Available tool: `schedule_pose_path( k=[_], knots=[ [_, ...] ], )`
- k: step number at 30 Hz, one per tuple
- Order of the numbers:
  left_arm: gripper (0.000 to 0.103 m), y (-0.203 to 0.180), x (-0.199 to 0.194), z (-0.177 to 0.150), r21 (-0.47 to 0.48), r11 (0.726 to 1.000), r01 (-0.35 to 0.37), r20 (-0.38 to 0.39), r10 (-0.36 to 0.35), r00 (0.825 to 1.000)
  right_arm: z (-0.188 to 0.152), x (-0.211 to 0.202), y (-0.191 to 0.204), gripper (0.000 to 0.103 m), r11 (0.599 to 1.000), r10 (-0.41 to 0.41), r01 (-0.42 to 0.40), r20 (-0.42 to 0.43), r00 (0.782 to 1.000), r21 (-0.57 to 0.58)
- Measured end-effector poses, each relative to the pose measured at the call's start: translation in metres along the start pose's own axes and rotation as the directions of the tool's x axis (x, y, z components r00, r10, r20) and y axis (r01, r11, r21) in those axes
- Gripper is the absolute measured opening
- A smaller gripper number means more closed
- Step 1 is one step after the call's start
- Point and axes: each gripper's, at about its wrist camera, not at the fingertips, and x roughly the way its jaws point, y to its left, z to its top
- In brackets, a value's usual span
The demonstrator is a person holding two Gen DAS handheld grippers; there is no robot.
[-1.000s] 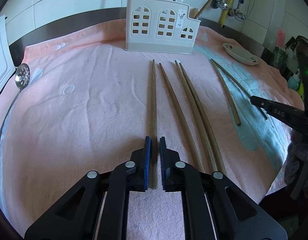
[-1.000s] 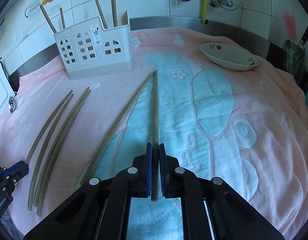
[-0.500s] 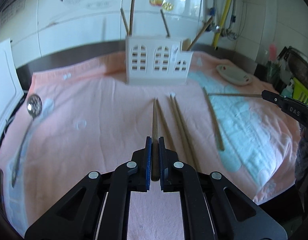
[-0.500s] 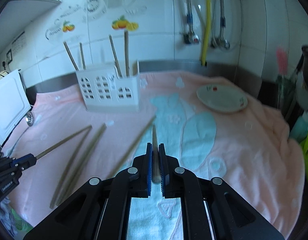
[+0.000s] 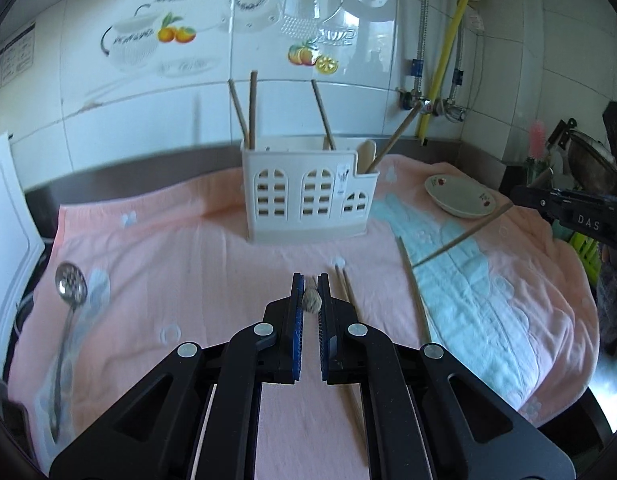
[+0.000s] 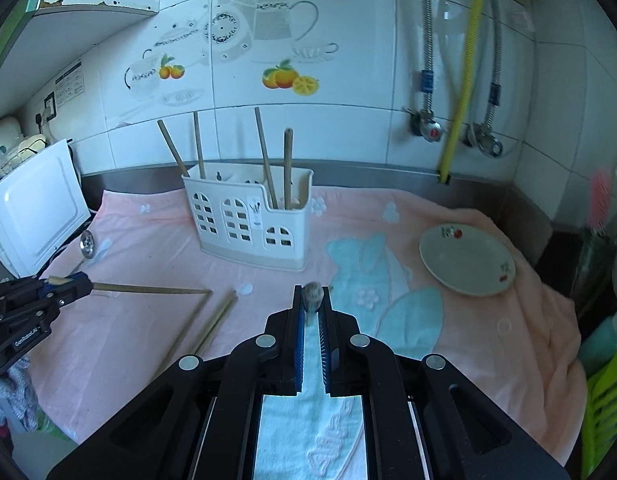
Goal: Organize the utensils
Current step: 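Lift the chopsticks upright with both tools toward the holder, then drop the chopsticks into the holder and open both tools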
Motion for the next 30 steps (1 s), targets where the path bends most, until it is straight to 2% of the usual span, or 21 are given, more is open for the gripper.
schedule_pose_path(
  k=[14,22,30],
  knots=[
    [0.005,0.008,0.008,0.068,0.033,0.999,0.040,0.007,-0.040,0.999,0.088,-0.007,0.004,0.007,0.993,0.103,-0.104,-0.019,0.994,-0.063],
    [0.005,0.006,-0.001,0.105,0.076,0.997,0.026,0.058,-0.030,0.998,0.136,0.001,0.000,0.007,0.995,0.027,-0.026,0.005,1.000,-0.098],
    [0.005,0.004,-0.008,0.165,0.081,0.997,0.003,0.169,-0.017,0.985,0.165,0.021,-0.008,0.007,0.997,0.030,-0.028,0.031,0.999,-0.067]
  ],
)
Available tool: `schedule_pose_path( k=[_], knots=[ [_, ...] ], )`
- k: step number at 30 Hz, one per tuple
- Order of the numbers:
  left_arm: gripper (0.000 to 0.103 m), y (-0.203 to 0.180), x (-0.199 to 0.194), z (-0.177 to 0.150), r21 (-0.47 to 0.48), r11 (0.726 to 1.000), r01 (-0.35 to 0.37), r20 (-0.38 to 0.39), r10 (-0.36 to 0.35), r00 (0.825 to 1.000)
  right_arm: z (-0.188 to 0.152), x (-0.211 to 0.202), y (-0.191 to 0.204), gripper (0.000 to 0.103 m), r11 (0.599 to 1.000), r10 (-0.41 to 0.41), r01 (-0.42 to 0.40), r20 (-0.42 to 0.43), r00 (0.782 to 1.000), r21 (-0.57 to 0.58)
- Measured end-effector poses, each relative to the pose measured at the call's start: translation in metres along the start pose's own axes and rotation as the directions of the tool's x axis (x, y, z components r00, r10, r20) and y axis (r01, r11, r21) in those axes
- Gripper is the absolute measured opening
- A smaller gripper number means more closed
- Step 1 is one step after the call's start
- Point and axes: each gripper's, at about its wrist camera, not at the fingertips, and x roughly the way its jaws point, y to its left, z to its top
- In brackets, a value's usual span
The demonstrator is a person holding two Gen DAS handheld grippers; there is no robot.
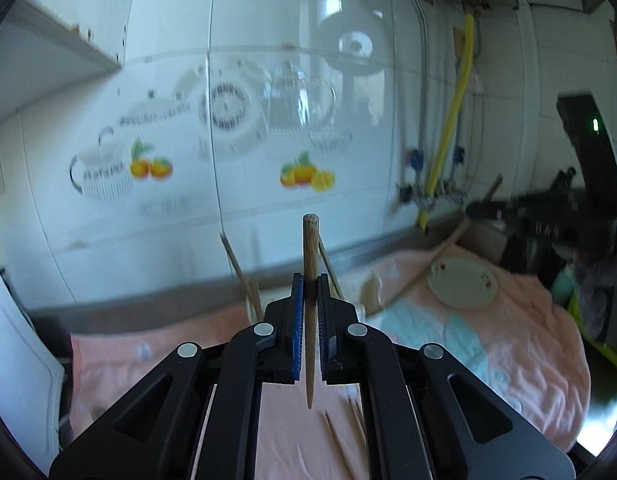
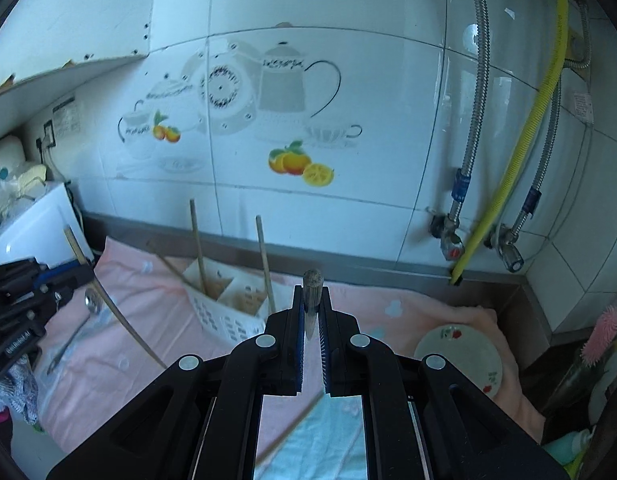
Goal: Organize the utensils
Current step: 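Drop the chopsticks into the holder and open both tools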
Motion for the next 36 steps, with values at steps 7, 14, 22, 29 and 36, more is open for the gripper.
schedule_pose_path(
  k=[7,14,22,29,36],
  knots=[
    [0.005,0.009,0.015,0.044,-0.015,1.000,-0.027,0.093,0.028,0.995,0.014,0.018,-0.002,0.007,0.999,0.029,-0.029,0.006,1.000,0.015],
    [0.005,0.023,0.033,0.064,-0.065,0.997,-0.035,0.162,0.045,0.986,0.011,0.044,0.006,0.007,0.999,0.050,-0.050,-0.042,0.998,-0.003],
    [0.005,0.036,0.067,0.049,-0.111,0.992,-0.057,0.114,0.069,0.991,-0.001,0.064,0.009,0.007,0.998,0.062,-0.063,-0.091,0.994,-0.013],
    [0.006,0.044,0.090,0.023,-0.138,0.989,-0.060,0.024,0.064,0.998,-0.007,0.070,0.007,0.007,0.998,0.066,-0.066,-0.106,0.992,0.005],
    [0.007,0.044,0.095,0.010,-0.136,0.989,-0.064,-0.013,0.063,0.998,-0.011,0.075,0.006,0.007,0.997,0.073,-0.071,-0.120,0.990,0.020]
  ],
)
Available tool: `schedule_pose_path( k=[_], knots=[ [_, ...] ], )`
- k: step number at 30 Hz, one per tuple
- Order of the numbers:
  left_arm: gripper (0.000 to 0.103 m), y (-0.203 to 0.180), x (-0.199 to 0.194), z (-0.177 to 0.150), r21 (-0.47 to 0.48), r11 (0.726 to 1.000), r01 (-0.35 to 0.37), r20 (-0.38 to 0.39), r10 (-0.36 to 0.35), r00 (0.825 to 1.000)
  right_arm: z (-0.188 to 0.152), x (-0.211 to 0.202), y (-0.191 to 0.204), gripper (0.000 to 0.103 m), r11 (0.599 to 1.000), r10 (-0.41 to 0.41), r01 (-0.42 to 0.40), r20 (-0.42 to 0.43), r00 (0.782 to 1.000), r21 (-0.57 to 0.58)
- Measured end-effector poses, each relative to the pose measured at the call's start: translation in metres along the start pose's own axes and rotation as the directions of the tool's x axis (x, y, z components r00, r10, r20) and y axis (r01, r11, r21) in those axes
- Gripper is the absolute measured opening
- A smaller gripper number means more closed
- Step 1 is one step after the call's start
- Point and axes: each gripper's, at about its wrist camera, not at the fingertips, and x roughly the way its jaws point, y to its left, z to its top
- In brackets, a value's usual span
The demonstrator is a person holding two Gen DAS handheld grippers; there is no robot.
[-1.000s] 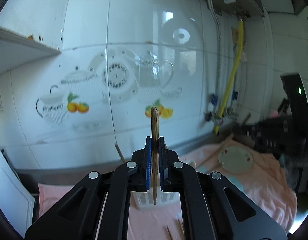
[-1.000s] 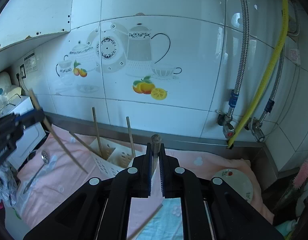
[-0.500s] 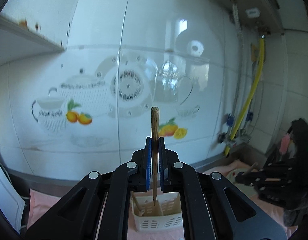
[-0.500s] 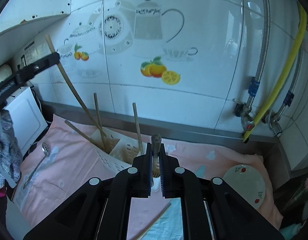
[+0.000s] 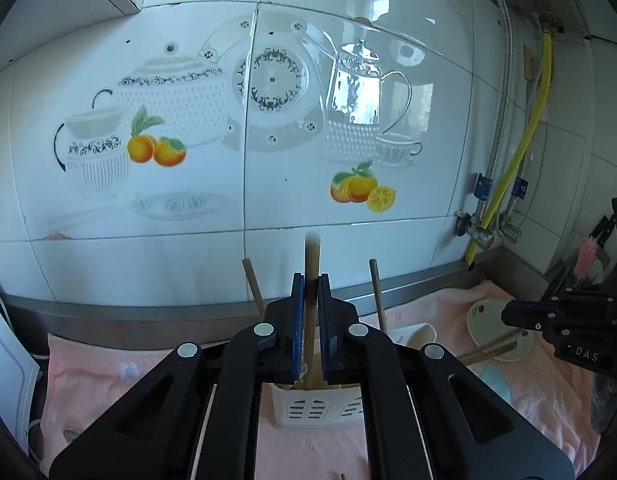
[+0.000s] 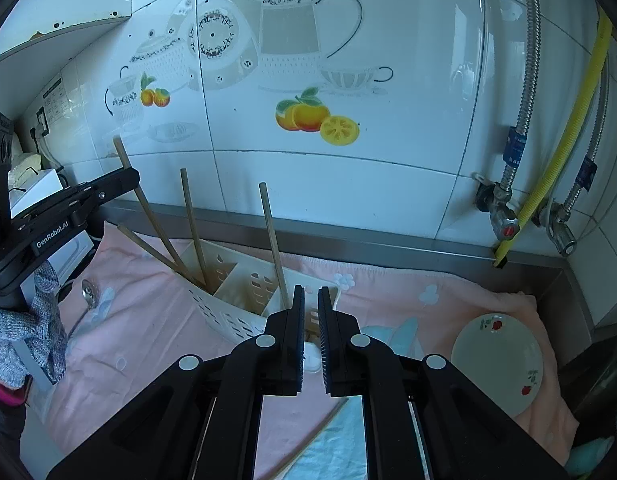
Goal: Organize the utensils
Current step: 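Drop the chopsticks into the holder and open both tools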
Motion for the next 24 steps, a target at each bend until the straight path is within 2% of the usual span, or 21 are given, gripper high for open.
schedule_pose_path(
  k=[5,14,18,24],
  knots=[
    [0.008,-0.001,-0.011,-0.004,0.000,1.000,0.015,0.005,-0.015,1.000,-0.001,-0.005,-0.001,0.011,1.000,0.007,-0.007,0.023,1.000,0.012],
    [0.009,-0.005,-0.069,-0.029,-0.008,0.999,0.052,0.040,-0.052,0.998,-0.015,-0.045,-0.002,0.030,0.999,-0.022,0.019,0.094,0.995,0.026],
    [0.009,-0.015,-0.094,-0.062,0.006,0.997,0.072,0.003,-0.072,0.997,-0.030,-0.069,-0.003,0.036,0.999,-0.042,0.038,0.131,0.990,0.029],
    [0.009,-0.032,-0.120,-0.138,-0.010,0.996,0.091,-0.100,-0.092,0.991,-0.063,-0.092,0.003,0.042,0.997,-0.074,0.074,0.159,0.985,0.010]
  ],
)
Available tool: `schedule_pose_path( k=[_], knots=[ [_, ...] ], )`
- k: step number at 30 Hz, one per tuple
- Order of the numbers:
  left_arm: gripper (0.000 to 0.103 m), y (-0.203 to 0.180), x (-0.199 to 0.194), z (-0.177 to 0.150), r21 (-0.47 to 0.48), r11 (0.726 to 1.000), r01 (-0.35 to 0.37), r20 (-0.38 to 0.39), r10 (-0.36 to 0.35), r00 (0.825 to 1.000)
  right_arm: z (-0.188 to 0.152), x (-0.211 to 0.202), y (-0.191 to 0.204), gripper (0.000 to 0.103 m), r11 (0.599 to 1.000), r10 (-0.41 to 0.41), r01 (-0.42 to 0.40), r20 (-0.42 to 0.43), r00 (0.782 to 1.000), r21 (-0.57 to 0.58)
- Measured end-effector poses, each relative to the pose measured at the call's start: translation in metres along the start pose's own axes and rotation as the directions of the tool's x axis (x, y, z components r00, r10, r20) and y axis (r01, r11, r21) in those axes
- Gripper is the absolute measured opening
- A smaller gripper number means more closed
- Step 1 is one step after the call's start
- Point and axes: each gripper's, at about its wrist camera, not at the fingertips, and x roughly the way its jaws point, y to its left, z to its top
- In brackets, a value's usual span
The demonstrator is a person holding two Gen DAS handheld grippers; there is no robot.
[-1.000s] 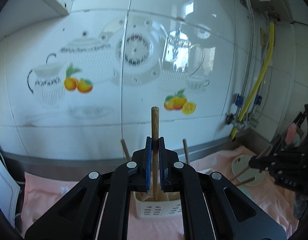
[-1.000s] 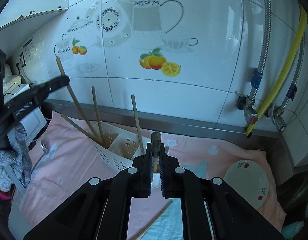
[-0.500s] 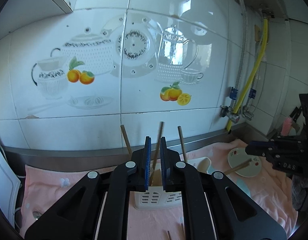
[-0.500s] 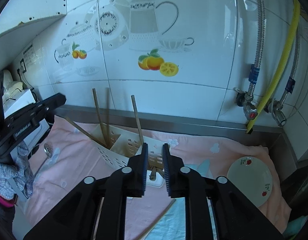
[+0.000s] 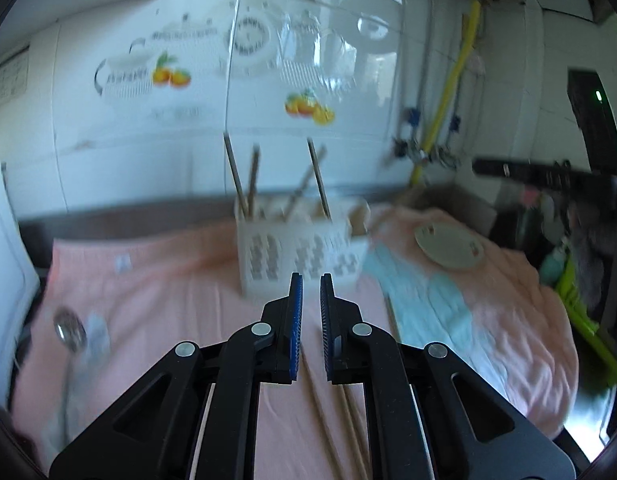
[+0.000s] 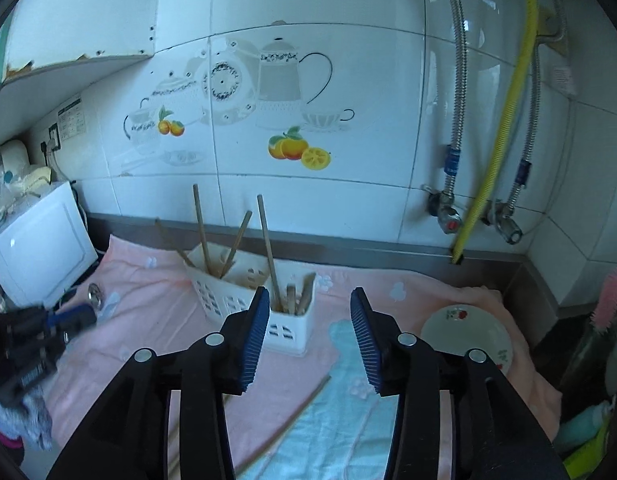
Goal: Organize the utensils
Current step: 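Drop the chopsticks into the holder and open both tools, then move both tools back over the remaining chopsticks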
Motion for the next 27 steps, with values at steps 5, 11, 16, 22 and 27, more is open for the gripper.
schedule_pose_path(
  k=[5,11,16,22,27],
  knots=[
    [0.009,-0.011,-0.001,-0.052,-0.050,0.998,0.033,-0.087,-0.037,0.996,-0.034,-0.013,0.003,0.045,1.000,0.003,-0.003,-0.004,1.000,0.015],
    [0.009,-0.021,0.012,-0.102,-0.099,0.993,0.070,-0.181,-0.087,0.980,-0.079,-0.019,0.010,0.052,0.999,-0.020,0.021,-0.016,1.000,0.025],
    [0.009,-0.026,0.025,-0.130,-0.138,0.987,0.088,-0.235,-0.119,0.965,-0.116,-0.020,0.015,0.061,0.998,-0.025,0.027,-0.034,0.999,0.057],
    [0.009,-0.026,0.041,-0.143,-0.143,0.988,0.060,-0.283,-0.099,0.954,-0.158,-0.021,0.021,0.068,0.996,-0.046,0.051,-0.062,0.997,0.072],
    [0.009,-0.023,0.049,-0.146,-0.154,0.987,0.054,-0.307,-0.100,0.946,-0.180,-0.019,0.018,0.071,0.992,-0.025,0.036,-0.089,0.996,0.124]
  ],
)
